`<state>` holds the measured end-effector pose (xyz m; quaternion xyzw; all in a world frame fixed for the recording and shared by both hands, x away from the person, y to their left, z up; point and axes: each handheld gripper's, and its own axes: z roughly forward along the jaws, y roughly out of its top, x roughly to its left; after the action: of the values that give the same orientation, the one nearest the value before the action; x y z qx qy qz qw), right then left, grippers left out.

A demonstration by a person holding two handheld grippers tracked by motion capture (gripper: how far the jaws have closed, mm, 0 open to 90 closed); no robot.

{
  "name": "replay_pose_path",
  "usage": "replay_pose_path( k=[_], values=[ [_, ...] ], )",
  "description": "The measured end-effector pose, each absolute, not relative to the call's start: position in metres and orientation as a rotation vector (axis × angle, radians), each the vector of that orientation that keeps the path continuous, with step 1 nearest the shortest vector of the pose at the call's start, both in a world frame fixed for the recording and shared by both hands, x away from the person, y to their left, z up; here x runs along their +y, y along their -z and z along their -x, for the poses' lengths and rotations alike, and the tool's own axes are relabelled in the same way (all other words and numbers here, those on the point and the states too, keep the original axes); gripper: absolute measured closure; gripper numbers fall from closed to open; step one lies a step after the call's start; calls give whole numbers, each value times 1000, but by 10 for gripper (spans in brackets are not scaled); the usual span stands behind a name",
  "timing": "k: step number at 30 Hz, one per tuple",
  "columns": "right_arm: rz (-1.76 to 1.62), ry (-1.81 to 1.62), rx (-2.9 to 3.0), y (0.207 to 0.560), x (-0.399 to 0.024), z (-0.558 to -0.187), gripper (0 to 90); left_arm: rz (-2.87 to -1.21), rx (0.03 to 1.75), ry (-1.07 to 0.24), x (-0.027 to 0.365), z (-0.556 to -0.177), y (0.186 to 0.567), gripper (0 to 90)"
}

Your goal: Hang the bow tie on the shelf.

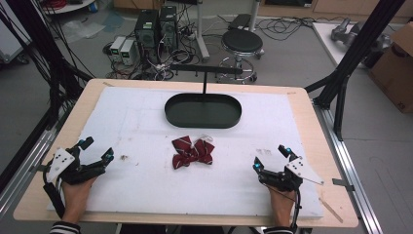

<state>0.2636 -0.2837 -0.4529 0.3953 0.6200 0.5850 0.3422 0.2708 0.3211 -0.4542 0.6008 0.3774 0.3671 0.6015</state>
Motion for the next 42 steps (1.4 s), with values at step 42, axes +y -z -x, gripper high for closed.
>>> replay_pose_path(
  k=[42],
  values=[
    [-1192, -1493, 1598, 444, -279, -270, 6, -1374, 857, -871, 321, -268, 455, 148]
  ],
)
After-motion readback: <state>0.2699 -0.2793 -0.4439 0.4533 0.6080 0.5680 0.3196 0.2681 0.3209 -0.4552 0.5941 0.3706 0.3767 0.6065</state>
